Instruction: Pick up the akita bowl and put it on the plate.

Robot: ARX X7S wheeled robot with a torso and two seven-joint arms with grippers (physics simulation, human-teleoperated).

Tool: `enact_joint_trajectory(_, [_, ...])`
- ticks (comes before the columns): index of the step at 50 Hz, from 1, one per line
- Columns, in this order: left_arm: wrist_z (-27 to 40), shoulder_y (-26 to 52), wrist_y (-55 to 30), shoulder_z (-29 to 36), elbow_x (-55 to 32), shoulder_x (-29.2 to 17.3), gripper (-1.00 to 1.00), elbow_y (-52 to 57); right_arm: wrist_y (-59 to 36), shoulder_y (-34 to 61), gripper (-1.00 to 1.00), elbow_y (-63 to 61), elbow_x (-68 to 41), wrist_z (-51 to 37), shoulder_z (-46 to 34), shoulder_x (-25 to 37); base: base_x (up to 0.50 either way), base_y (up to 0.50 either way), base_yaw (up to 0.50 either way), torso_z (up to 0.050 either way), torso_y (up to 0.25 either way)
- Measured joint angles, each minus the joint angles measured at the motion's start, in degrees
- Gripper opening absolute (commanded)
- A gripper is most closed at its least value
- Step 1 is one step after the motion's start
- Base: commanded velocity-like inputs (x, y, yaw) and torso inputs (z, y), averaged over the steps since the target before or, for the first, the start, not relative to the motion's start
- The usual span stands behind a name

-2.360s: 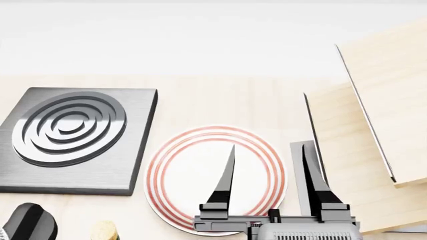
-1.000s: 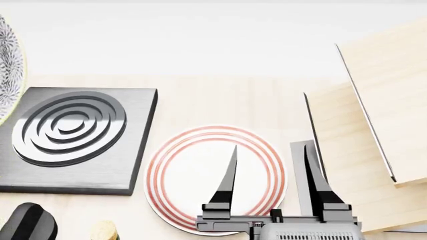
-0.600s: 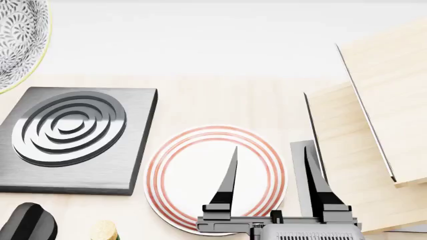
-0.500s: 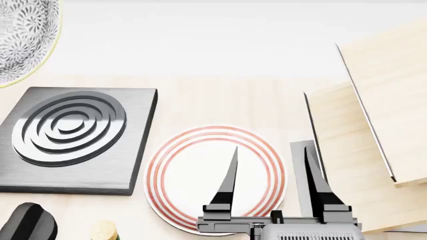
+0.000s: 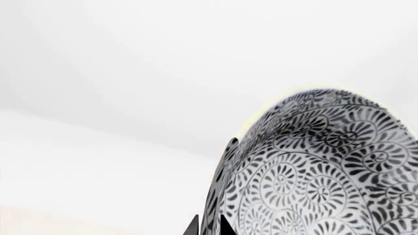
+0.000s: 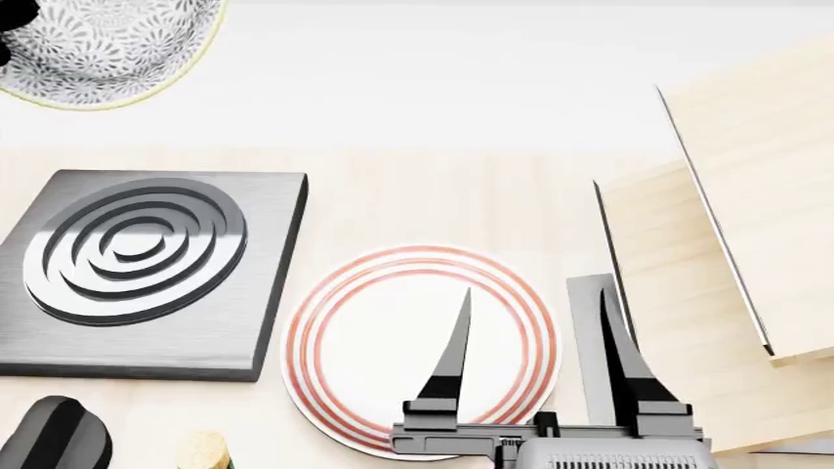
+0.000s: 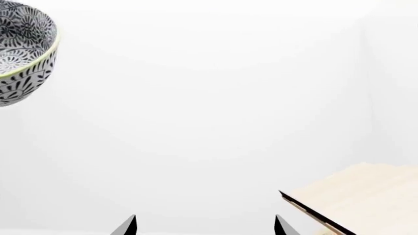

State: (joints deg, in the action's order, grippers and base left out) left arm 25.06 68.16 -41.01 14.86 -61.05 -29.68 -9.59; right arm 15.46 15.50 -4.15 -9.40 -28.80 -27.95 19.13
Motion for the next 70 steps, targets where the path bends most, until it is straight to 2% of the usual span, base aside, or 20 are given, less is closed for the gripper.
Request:
enact_joint_trajectory(18, [-5.72, 7.52, -2.90, 1.57, -2.54, 8.57, -1.00, -16.73, 0.49, -0.18, 1.00, 0.15, -0.39, -0.07, -0.01, 0.24, 0.00, 0.00, 0.00, 0.000, 0.001])
enact_joint_trajectory(34, [-10.96, 13.76, -6.33, 2.28, -4.35, 14.01, -1.00, -37.88, 1.14, -0.23, 1.00, 0.91, -0.79, 0.03, -0.10, 0.27, 0.00, 0.00, 0.00, 0.000, 0.001])
enact_joint_trajectory(46, [-18.46, 19.39, -5.69, 7.16, 0.28, 18.47, -1.00, -54.50, 1.55, -0.22, 1.00, 1.51, -1.00, 0.11, -0.25, 0.24, 0.00, 0.00, 0.00, 0.000, 0.001])
enact_joint_trajectory(54, [-21.23, 21.71, -5.99, 8.92, 3.89, 21.15, -1.00, -60.69, 1.67, -0.21, 1.00, 1.62, -1.27, 0.16, -0.24, 0.35, 0.00, 0.00, 0.00, 0.000, 0.000])
enact_joint_trajectory(63, [-23.42, 22.71, -8.41, 7.38, 11.62, 23.77, -1.00, -63.74, 1.84, -0.16, 1.00, 1.87, -1.60, 0.24, -0.21, 0.48, 0.00, 0.00, 0.00, 0.000, 0.000])
enact_joint_trajectory(70, [-26.45, 23.02, -11.62, 3.21, 20.93, 25.89, -1.00, -64.83, 1.98, -0.20, 1.00, 1.83, -1.64, 0.27, -0.31, 0.55, 0.00, 0.00, 0.00, 0.000, 0.000])
